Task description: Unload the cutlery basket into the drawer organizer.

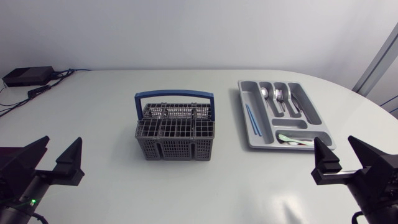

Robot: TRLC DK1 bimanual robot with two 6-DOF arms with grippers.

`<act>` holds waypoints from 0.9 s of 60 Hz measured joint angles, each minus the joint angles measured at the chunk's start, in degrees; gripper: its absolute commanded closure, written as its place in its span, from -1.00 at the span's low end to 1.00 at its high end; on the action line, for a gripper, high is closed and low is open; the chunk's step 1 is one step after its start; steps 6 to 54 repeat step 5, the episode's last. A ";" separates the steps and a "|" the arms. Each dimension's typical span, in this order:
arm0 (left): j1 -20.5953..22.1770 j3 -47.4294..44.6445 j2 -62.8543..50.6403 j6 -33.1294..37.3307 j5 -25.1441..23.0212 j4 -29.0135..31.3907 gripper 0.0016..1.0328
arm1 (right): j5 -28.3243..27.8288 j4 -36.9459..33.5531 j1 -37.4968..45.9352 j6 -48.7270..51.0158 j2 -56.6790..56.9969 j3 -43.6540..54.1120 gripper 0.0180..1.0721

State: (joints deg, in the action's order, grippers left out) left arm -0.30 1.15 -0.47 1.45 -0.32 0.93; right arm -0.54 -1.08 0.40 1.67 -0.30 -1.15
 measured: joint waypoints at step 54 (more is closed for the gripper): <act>0.00 0.00 0.11 0.00 0.02 -0.02 -0.94 | 0.00 0.00 0.00 -0.02 0.04 0.00 -0.93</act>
